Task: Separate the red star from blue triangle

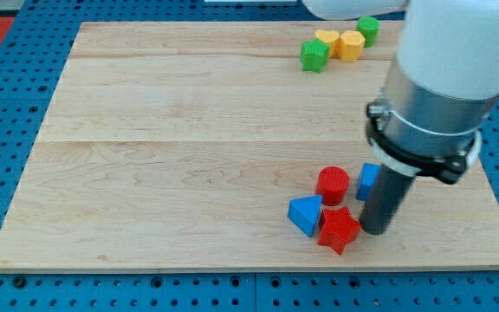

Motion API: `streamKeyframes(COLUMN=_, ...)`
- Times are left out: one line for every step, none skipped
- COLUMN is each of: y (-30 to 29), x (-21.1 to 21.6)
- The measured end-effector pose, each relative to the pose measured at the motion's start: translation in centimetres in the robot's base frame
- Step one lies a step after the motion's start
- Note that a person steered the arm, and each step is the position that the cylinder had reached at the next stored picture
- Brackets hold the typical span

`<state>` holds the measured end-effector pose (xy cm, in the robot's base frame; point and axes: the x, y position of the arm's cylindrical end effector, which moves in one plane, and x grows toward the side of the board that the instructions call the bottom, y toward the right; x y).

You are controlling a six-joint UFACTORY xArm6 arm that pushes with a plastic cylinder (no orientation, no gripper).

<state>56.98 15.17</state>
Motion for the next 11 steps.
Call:
streamKeyframes(y=5.3, x=1.8)
streamKeyframes(y=4.2, x=4.9)
streamKeyframes(y=-2.3, x=4.4)
streamKeyframes(y=-8.6, x=3.6)
streamKeyframes(y=-8.9, x=-0.5)
streamKeyframes(y=-9.9, x=-4.4)
streamKeyframes(y=-10.8, x=-6.9)
streamKeyframes(y=-8.7, x=-6.6)
streamKeyframes(y=-5.2, x=-6.6)
streamKeyframes(y=-3.5, x=-7.7)
streamKeyframes(y=-3.5, x=-8.6)
